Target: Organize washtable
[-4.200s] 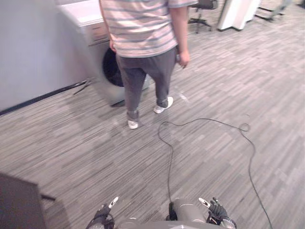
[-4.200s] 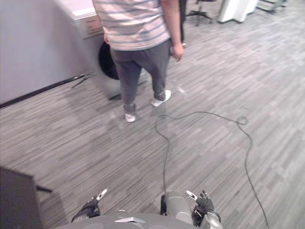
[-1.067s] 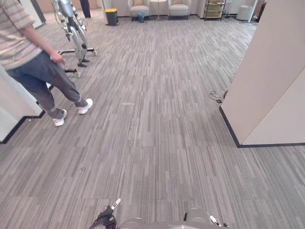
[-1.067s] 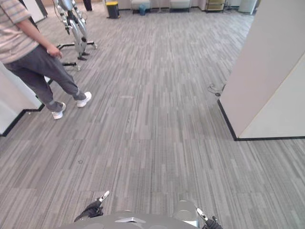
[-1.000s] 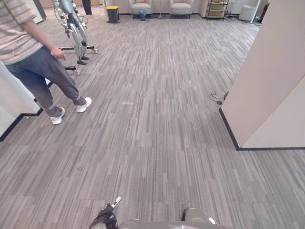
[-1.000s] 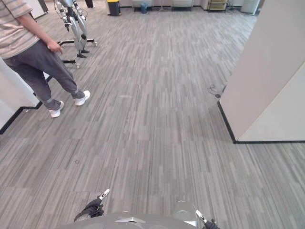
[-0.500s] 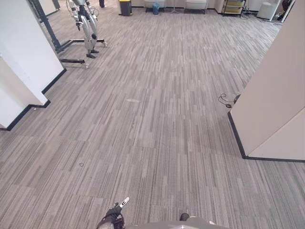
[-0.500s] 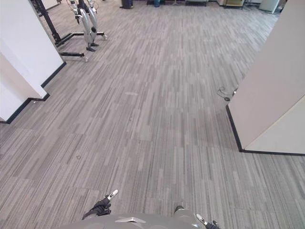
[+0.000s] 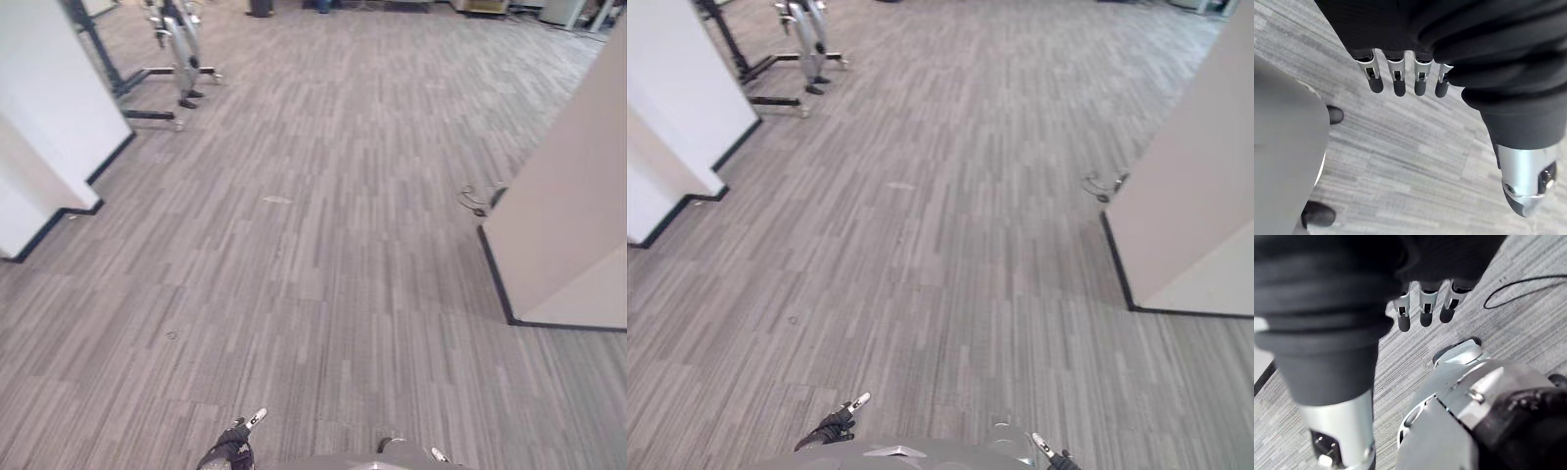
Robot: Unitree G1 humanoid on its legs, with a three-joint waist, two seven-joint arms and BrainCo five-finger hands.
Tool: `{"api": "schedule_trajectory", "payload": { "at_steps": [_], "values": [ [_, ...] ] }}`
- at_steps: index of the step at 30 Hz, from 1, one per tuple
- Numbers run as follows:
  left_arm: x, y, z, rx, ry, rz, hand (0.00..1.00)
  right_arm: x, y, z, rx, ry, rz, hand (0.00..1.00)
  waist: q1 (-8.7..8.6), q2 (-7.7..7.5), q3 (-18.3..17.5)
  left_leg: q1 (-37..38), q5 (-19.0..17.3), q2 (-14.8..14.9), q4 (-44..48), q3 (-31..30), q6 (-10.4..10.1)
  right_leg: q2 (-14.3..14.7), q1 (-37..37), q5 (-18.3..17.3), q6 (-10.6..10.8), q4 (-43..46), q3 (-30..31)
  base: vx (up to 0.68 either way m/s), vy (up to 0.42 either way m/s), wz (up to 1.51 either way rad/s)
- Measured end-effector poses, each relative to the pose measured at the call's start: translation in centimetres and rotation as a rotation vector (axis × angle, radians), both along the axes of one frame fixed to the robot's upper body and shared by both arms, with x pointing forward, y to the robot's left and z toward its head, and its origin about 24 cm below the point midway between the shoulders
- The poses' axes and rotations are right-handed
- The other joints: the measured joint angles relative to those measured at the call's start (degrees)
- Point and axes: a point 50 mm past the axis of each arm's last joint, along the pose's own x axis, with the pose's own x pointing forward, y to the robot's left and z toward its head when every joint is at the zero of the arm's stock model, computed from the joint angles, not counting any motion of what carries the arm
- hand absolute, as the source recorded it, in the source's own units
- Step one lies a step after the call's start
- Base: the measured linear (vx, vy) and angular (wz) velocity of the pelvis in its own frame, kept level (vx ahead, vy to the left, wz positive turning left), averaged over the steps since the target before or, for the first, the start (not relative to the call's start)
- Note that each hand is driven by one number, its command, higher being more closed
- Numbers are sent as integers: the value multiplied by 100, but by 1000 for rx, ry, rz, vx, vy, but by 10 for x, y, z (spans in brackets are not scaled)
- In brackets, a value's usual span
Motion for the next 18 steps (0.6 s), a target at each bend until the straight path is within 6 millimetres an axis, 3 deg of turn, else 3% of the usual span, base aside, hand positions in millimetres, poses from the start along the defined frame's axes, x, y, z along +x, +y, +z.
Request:
{"api": "schedule_trajectory", "payload": {
  "at_steps": [2, 3, 4, 7, 9, 11, 12, 13, 14, 15, 16, 18],
  "values": [
    [7, -1, 2, -3, -23, 7, 0, -1, 3, 0, 11, -12, -41, 0, 0, 46, 101, 198, -74, -119, -11, -169, 135, -205, -650, 373, -548, 1448, 482, -46, 244, 31],
    [5, 2, 2, -1, -21, 23, 0, -3, 9, -2, 30, -17, -72, 0, -8, 54, 150, 357, -166, -114, -38, -194, 217, -133, -958, 217, -560, 2016, 663, -70, 111, 3],
    [4, 2, 2, -3, -13, 25, 0, -4, 9, -2, 34, -16, -72, 0, -22, 61, 150, 417, -270, -49, -23, -169, 215, 67, -1151, -58, -537, 2041, 612, -110, 35, -6],
    [15, -4, 3, -10, -28, -5, 0, -6, 12, -2, 47, -21, -128, 0, -90, 119, 188, 450, -440, 118, -47, -187, 182, 401, -1392, -216, -578, 1198, 12, -110, -51, 1],
    [24, -7, 5, -15, -47, -17, 0, -12, 16, -4, 61, -15, -198, 0, -140, 81, 301, 546, -662, 230, -36, -200, 119, 693, -1435, -184, -531, 349, -276, 0, -135, 9],
    [23, -12, 4, -35, -48, 1, 0, -29, 17, -4, 68, 26, -269, 0, -338, 161, 260, 761, -1008, 473, 268, -264, -122, 1064, -1350, -327, -790, 232, -145, 432, -201, 54],
    [26, -14, 4, -51, -59, 37, 0, -32, 17, -4, 70, 29, -320, 0, -362, 133, 298, 437, -1262, 624, 1619, -24, -310, 1113, -1048, -304, -874, 287, -130, 526, -98, 59],
    [31, -15, 7, -58, -86, 61, 0, -30, 16, -4, 69, 16, -333, 0, -347, 158, 301, 80, -1209, 759, 2600, 110, -374, 1132, -877, -395, -917, 246, -173, 425, -90, 32],
    [35, -16, 9, -70, -117, 107, 0, -22, 13, -3, 57, -12, -320, 0, -285, 220, 350, -774, -358, 1090, 4649, 175, -516, 1214, -467, -551, -980, 74, -208, 234, -71, -21],
    [40, -18, 12, -82, -150, 137, 0, -7, 6, 0, 36, -60, -307, 0, -160, 292, 444, -1423, 20, 1308, 6108, 87, -687, 1353, -44, -628, -1040, -118, -100, 161, -83, -40],
    [42, -18, 12, -85, -160, 151, 0, 2, 3, 1, 28, -79, -289, 0, -125, 336, 489, -1630, 18, 1355, 6520, 58, -687, 1399, 209, -634, -1046, -240, -46, 75, -9, -58],
    [43, -7, 15, -59, -177, 187, 0, 28, -1, 6, 4, -142, -185, 0, -33, 223, 520, -2136, -122, 1442, 6613, 478, -461, 1299, 1225, -627, -1035, -871, 249, -40, 53, -55]
  ]
}}
